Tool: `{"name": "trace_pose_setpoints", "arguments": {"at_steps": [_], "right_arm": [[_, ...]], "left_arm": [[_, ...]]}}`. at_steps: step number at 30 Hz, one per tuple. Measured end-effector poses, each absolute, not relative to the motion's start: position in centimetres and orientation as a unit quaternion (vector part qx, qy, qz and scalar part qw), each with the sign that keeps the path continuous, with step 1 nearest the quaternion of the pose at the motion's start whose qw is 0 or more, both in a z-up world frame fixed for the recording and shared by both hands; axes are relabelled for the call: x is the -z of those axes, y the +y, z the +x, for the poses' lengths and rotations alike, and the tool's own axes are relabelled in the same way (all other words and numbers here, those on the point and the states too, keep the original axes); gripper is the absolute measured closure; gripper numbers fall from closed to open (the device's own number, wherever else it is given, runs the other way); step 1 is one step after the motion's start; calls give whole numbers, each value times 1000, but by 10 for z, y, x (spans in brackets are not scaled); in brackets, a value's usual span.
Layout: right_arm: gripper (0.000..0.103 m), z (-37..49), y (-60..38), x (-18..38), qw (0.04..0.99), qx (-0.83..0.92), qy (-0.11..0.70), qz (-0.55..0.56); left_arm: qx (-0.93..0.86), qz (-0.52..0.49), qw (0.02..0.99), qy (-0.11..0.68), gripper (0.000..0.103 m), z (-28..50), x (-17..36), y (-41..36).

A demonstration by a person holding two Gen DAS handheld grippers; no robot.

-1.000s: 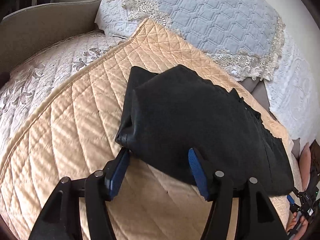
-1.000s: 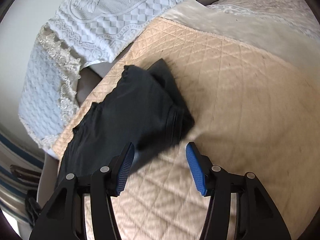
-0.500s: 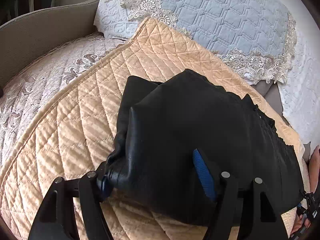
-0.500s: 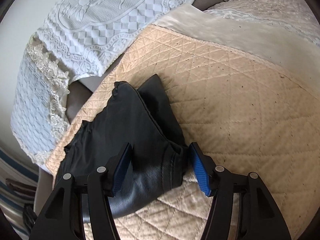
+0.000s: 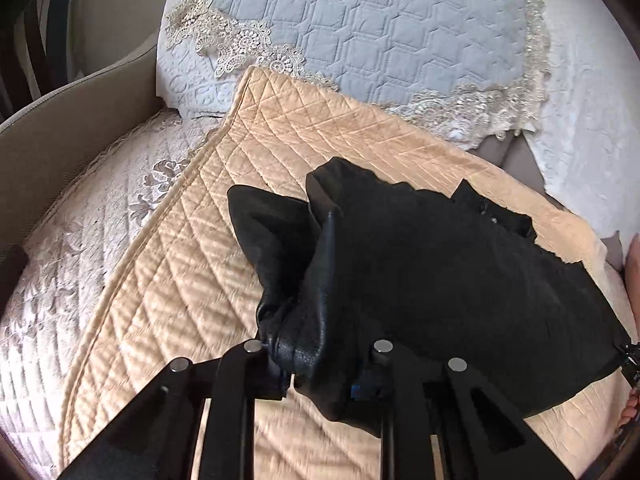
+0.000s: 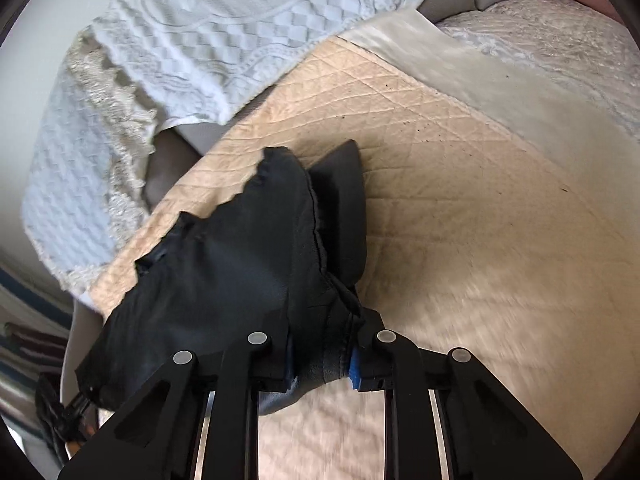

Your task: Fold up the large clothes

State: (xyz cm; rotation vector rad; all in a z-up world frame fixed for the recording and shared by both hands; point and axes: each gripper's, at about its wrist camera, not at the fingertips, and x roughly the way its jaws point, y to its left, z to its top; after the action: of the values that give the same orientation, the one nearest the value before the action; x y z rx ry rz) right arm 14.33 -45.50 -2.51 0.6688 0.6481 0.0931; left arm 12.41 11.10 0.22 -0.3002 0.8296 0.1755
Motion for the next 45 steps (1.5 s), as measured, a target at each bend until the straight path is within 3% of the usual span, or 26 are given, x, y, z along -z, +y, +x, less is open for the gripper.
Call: {"name": "trace_pose_setpoints", "arguments": {"at_steps": [11,16,20,27,31,36,38,39,40,45], "right_arm": [[83,33,-469,56,879,-31,355,316],[81,45,-468,64,881,-23,365,302],[71,38,-470,61,883,-22,370,290],[69,-2,-472,7,930,-28,271,246],[69,29,-445,1,932,-117,252,232],[69,103,-442,40,902,-165,281,283],[74,117,-456,60,895,-147,292,303],[97,122,-467,72,891,-143,289,318],[103,123,-473,77,888,-136,290,329],[98,105,-483,62,888,-111,280,348]], "left_arm": [[-46,-167,892,417,82,-12,9,96],[-54,-170,888,423,81,-10,22,94],[-54,-173,887,424,71,-15,12,95],[-70,-148,913,373,67,-37,-32,100],[-21,-142,930,338,67,-15,-42,78],[-3,-129,928,351,67,42,-9,57],[-22,-129,915,383,69,60,21,64],[-30,-138,909,391,74,62,35,71],[-25,-152,911,383,75,60,39,77],[-33,-154,908,388,76,53,24,77]]}}
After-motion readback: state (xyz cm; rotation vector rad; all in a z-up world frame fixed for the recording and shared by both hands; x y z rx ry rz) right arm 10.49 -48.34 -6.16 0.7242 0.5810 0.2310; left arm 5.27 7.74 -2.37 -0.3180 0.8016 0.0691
